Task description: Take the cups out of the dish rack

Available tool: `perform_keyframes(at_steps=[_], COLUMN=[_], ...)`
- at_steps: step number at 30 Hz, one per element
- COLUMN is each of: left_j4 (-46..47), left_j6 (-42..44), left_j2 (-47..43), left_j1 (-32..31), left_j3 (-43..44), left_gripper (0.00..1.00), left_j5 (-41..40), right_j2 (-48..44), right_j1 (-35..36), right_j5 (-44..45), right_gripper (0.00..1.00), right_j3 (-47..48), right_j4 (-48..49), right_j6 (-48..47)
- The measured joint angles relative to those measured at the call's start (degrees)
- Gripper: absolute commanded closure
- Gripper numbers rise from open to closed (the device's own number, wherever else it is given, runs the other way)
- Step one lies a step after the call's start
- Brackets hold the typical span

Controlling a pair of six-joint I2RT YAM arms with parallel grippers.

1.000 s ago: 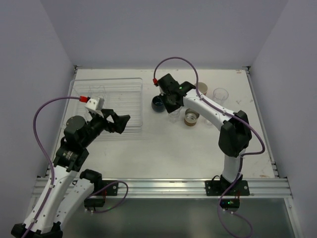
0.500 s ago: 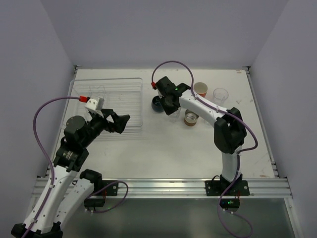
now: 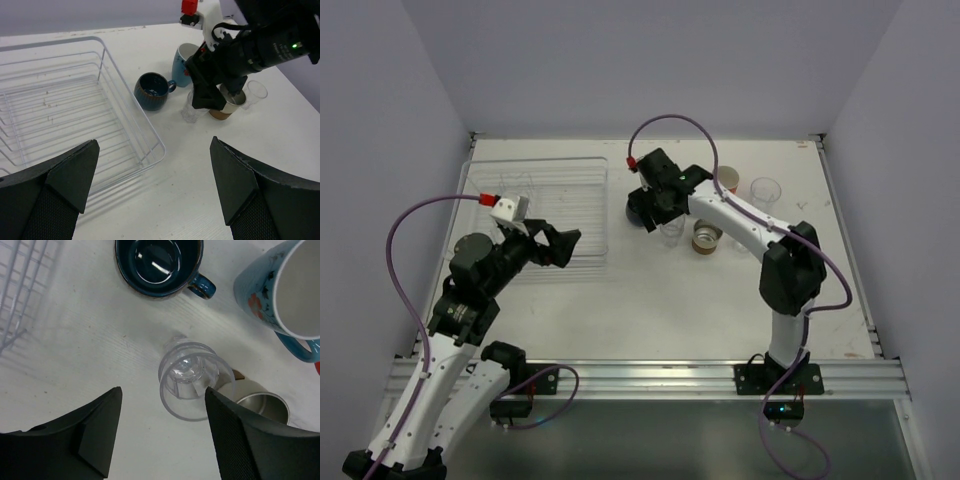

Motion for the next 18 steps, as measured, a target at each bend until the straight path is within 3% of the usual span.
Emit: perform_keyframes(at_steps=[2,3,8,18], left_j4=[0.0,0.0,0.1,-0.3], left_j6=[0.0,0.0,0.0,-0.8], left_j2=[0.0,0.0,-0.2,-2.5], left_j1=[0.0,0.0,0.0,0.0], left_j3=[0.0,0.0,0.0,5.1], left_gripper=[0.00,0.00,0.00,0.00], left_j5=[-0.5,-0.7,-1.7,-5.1], right_j2=[-2.0,-3.9,-21.1,-67.8], right_j1=[0.0,0.0,0.3,0.4], right_j5=[0.1,0.2,1.5,6.6], right_gripper=[0.18,0.01,0.01,0.01], right_j3=[-0.1,-0.8,-8.7,-37.7], right_j4=[0.2,1.2,7.5,24.5], right_j6=[0.3,0.5,2.1,7.9])
